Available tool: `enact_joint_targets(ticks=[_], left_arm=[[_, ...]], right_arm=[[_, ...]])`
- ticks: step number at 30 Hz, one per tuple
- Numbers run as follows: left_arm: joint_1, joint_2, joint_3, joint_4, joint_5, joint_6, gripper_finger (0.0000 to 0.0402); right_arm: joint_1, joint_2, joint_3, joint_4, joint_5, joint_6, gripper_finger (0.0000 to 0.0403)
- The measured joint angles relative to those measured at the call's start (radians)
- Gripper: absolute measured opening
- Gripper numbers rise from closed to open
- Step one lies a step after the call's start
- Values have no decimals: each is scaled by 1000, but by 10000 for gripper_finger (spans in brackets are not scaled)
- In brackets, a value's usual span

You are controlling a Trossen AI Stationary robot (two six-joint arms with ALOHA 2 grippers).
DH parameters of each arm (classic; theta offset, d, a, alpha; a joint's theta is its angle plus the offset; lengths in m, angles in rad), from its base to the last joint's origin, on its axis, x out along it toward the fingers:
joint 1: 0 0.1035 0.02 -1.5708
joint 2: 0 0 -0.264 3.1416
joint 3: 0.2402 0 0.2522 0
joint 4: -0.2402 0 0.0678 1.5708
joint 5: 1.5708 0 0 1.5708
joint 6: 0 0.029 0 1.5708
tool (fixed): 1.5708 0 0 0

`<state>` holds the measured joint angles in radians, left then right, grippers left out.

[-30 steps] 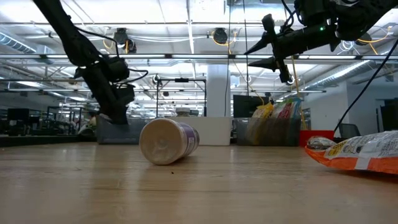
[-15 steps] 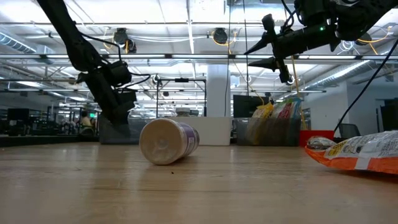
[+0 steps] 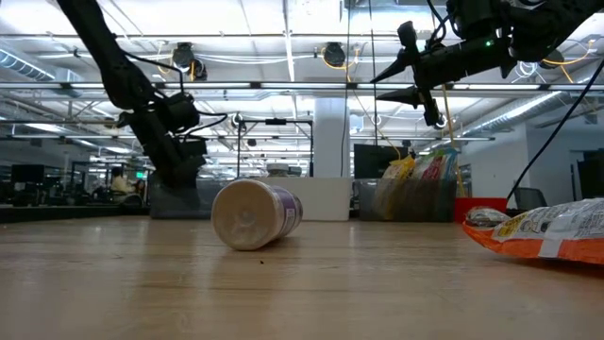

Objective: Pick & Place Food Item
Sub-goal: Put the blue patterned spoon into the left black bin, then put the black seasoning bottle into the white bin

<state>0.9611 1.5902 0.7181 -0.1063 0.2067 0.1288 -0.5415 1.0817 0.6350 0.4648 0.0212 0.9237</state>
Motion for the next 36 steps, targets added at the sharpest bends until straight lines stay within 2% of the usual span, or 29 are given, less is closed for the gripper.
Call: enact_joint_targets(ticks=[4, 8, 17, 24, 30, 36], left_arm=[[0, -7, 48, -55, 9, -42, 144], [-1, -36, 156, -126, 9, -30, 156], [-7, -139, 543, -373, 10, -37, 159], [-49, -246, 798, -385, 12, -66, 159], [-107, -368, 843, -409, 13, -115, 159], [-173, -474, 842, -664, 12, -207, 159]], right_arm=[[0, 0, 0, 0, 0, 0, 145], [0, 0, 0, 2, 0, 0, 144], [0, 0, 0, 2, 0, 0, 144], [0, 0, 0, 2, 0, 8, 144], [28, 0, 0, -3, 2, -2, 144], [78, 0, 0, -41, 13, -1, 144]])
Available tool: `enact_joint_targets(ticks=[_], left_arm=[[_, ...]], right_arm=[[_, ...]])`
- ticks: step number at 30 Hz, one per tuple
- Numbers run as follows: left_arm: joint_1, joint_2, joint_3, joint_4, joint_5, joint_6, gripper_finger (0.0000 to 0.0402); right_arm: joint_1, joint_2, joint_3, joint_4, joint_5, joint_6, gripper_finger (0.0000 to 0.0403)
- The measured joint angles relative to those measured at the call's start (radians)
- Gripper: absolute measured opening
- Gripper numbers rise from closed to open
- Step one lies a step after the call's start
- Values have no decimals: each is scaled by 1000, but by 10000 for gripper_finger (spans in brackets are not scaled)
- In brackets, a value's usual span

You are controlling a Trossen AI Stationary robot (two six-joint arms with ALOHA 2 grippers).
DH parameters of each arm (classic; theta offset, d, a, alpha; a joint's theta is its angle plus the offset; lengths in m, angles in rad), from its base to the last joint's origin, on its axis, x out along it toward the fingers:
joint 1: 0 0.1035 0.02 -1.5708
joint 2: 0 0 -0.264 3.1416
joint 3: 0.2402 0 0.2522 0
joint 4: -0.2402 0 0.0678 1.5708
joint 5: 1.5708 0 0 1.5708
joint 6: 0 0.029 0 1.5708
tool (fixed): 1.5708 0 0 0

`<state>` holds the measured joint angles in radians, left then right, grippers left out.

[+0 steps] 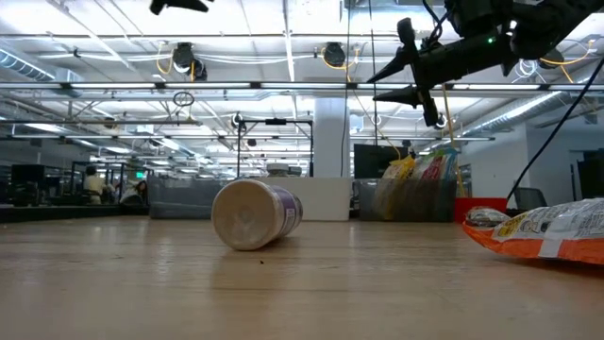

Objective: Pick & Place Food Item
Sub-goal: Put the black seasoning bottle into the white bin

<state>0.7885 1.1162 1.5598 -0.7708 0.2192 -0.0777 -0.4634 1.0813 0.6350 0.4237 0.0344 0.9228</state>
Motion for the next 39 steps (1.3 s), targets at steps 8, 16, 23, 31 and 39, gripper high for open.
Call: enact_joint_targets(ticks=[8, 16, 23, 31, 39], left_arm=[[-163, -106, -182, -119, 0, -104, 159], [-404, -176, -621, 447, 0, -376, 159], [-588, -77, -911, 1176, -3, -594, 159], [-720, 116, -945, 1575, -11, -681, 159], [-789, 257, -858, 1723, -179, -834, 159]], right_arm=[[67, 15, 0, -9, 181, 8, 144], [122, 58, 0, -10, 199, 87, 144], [234, 80, 0, 31, 197, 111, 144], [390, 73, 0, 145, 48, 14, 144], [633, 74, 0, 158, 51, 1, 144]])
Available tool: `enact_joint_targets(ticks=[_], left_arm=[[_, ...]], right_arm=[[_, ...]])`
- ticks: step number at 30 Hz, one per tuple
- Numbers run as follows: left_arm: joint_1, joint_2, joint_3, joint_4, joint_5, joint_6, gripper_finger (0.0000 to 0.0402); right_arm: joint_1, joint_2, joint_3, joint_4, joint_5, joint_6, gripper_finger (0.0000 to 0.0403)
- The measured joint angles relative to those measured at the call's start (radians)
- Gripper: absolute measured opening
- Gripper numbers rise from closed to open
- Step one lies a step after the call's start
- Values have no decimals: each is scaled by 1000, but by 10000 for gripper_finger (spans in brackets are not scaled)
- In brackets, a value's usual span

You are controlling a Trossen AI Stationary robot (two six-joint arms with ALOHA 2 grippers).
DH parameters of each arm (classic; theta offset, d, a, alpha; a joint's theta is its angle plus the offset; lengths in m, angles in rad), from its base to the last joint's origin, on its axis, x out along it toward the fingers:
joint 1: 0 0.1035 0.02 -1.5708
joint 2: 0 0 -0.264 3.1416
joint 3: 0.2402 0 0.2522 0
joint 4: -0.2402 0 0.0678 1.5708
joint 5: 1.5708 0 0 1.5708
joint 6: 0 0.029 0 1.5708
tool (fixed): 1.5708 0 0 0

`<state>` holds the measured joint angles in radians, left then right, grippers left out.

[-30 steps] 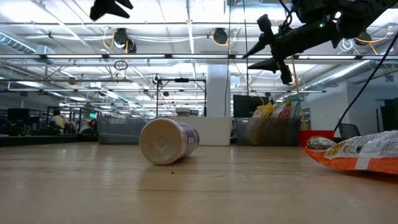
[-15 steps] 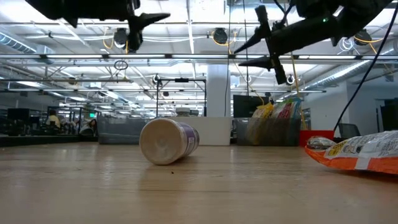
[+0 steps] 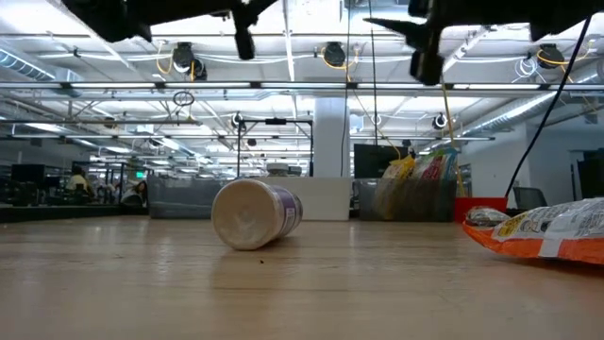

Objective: Pick & Place Food Item
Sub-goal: Put the black seasoning bottle into the white bin

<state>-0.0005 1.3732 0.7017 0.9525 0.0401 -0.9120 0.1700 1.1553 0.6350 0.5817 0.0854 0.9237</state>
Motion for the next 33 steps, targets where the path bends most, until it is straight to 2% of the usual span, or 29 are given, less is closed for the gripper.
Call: enact_joint_targets(ticks=[3, 7, 11, 16, 21, 26, 33], left_arm=[[-25, 23, 41, -1, 22, -24, 159], [-99, 32, 75, -32, 49, 63, 159], [-182, 31, 80, -129, -19, 106, 159], [-276, 31, 80, -348, -127, 58, 159], [-368, 32, 80, -499, -243, -12, 159], [-433, 32, 80, -590, -320, -104, 159], [-444, 32, 80, -631, -348, -162, 159]], right_arm=[[130, 0, 0, -39, 113, -13, 144], [298, 6, 0, -63, 303, -20, 144], [424, 11, 0, -63, 434, 4, 144], [532, 10, 0, -57, 593, 6, 144], [568, 11, 0, -57, 650, 6, 144], [557, 11, 0, -60, 651, 0, 144], [470, 11, 0, -84, 651, -49, 144]])
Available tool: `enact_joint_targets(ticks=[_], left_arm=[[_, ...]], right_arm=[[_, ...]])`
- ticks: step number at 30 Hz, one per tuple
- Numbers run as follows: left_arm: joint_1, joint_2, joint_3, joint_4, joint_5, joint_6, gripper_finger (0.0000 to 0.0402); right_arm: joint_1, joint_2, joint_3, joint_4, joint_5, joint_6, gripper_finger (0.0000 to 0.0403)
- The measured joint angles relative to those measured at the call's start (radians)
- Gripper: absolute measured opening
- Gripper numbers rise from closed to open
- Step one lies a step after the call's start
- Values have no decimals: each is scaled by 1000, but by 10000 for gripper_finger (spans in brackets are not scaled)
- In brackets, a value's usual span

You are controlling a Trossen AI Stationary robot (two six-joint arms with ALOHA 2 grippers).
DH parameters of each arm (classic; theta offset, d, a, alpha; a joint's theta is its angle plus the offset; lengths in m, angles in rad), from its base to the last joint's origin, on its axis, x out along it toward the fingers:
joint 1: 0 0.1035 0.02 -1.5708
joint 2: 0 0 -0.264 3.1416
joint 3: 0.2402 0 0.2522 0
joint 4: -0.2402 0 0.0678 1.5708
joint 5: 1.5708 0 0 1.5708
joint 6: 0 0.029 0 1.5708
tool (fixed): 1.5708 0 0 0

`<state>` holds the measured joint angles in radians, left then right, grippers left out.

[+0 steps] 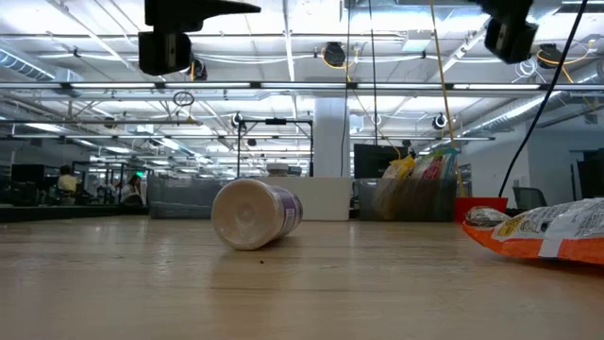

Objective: Pick & Place Food Item
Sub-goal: Put the black seasoning bottle into the white bin

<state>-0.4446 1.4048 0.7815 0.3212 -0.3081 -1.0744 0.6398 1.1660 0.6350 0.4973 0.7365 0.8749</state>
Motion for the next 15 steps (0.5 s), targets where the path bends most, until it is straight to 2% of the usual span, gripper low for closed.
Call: enact_joint_targets(ticks=[11, 15], left_arm=[[134, 0, 0, 9, -31, 70, 159], [200, -1, 0, 61, 30, 125, 159]], right_arm=[[-223, 0, 0, -39, -4, 6, 144], [-274, 0, 0, -39, -6, 36, 144]])
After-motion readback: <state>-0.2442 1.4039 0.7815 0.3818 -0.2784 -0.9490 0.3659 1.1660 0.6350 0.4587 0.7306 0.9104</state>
